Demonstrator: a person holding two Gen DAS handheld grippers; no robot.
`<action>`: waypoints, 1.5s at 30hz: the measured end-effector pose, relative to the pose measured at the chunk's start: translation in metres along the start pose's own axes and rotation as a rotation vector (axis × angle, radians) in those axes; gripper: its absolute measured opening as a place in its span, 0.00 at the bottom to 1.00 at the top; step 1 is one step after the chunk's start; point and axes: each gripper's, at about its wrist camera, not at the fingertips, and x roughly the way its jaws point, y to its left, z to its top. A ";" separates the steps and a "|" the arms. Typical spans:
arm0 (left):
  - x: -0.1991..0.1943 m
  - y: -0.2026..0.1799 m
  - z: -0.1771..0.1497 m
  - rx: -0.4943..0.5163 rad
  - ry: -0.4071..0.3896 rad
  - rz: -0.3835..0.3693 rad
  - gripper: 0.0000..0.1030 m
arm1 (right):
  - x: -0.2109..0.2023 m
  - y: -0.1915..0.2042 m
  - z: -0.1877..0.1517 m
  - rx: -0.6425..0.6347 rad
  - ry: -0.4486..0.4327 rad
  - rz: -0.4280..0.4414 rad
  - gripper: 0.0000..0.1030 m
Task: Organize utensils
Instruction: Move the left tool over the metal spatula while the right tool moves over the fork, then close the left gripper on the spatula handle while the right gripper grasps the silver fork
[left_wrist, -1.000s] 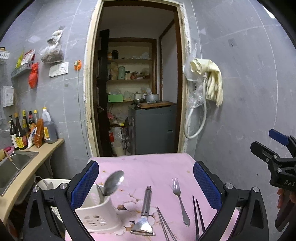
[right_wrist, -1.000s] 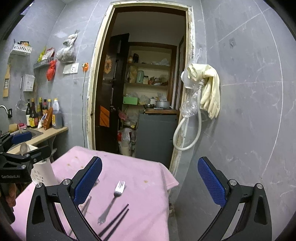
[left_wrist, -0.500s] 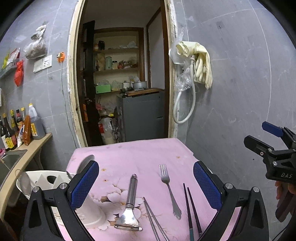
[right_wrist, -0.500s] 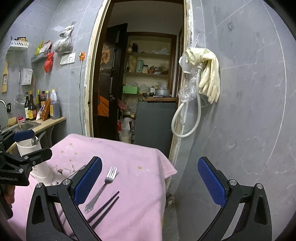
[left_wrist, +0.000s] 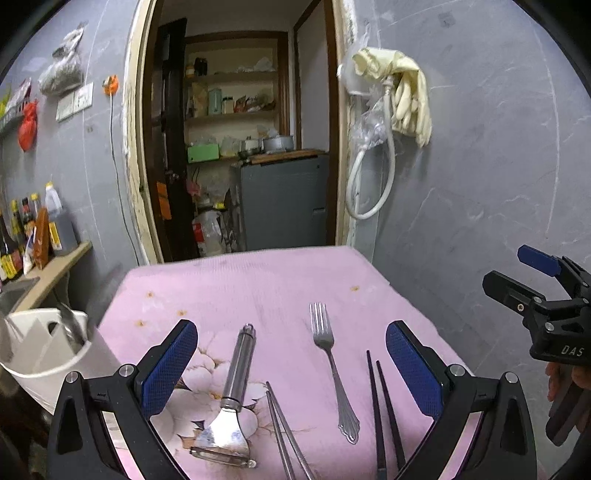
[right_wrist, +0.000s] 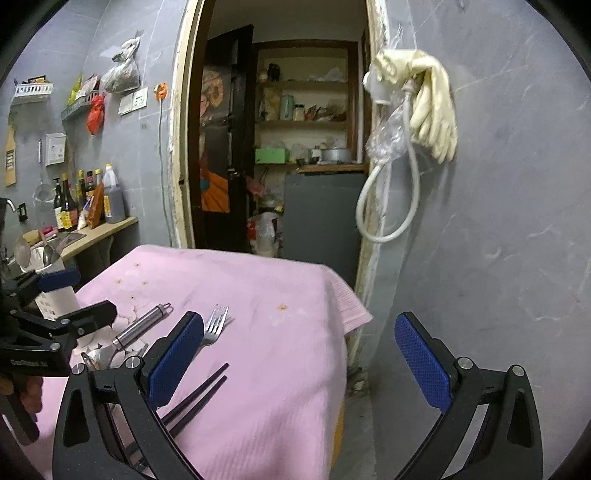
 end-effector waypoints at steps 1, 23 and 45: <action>0.005 0.002 -0.001 -0.010 0.008 -0.001 1.00 | 0.006 -0.001 -0.001 0.001 0.006 0.017 0.99; 0.106 0.034 -0.015 -0.086 0.261 0.103 0.73 | 0.167 0.034 -0.022 -0.066 0.309 0.423 0.71; 0.146 0.046 -0.014 -0.080 0.472 0.074 0.42 | 0.243 0.076 -0.035 -0.088 0.505 0.685 0.13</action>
